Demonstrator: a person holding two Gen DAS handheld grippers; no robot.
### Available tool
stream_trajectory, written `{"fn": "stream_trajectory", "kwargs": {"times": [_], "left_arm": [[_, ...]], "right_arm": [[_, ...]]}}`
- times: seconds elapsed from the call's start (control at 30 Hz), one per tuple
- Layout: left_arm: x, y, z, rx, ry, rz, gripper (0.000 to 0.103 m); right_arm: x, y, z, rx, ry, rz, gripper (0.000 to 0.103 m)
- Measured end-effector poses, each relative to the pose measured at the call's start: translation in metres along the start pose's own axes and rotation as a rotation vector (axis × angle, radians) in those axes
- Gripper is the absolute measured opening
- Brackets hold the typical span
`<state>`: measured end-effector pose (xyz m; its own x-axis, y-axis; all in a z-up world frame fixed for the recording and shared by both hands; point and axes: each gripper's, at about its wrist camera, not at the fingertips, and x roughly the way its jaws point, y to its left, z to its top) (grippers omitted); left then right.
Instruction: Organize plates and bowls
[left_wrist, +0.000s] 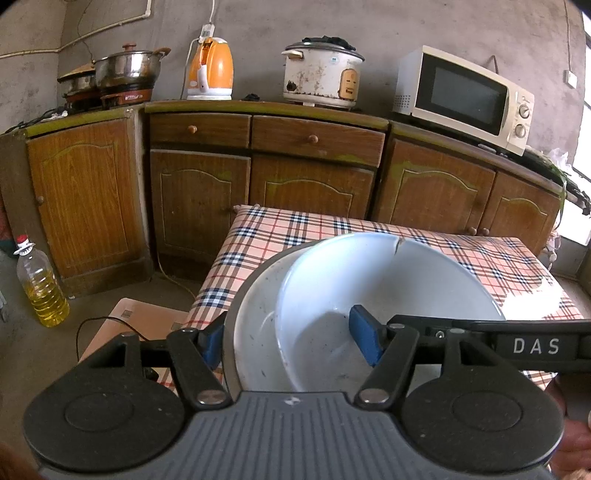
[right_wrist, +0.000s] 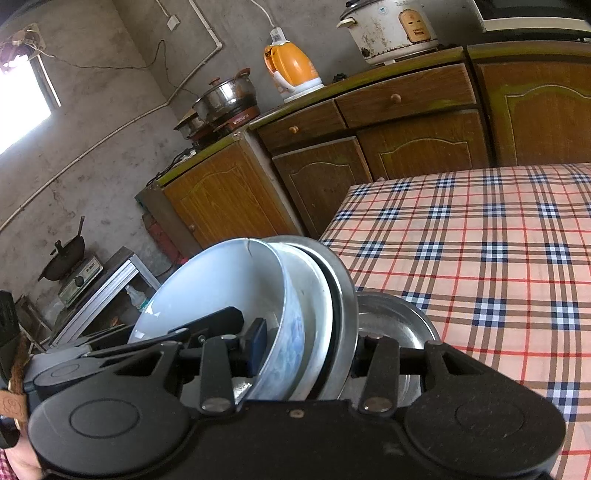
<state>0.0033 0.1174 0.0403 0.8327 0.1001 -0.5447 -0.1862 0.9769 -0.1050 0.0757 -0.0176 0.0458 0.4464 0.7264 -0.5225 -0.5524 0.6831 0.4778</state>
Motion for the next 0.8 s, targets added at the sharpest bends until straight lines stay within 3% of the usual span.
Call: {"fn": "stream_trajectory", "kwargs": {"times": [0.8], "left_arm": [[0.037,0.005,-0.024,-0.012,0.09,-0.013,0.069]], "right_arm": [[0.036,-0.032,-0.019,0.053,0.075,-0.031,0.052]]}}
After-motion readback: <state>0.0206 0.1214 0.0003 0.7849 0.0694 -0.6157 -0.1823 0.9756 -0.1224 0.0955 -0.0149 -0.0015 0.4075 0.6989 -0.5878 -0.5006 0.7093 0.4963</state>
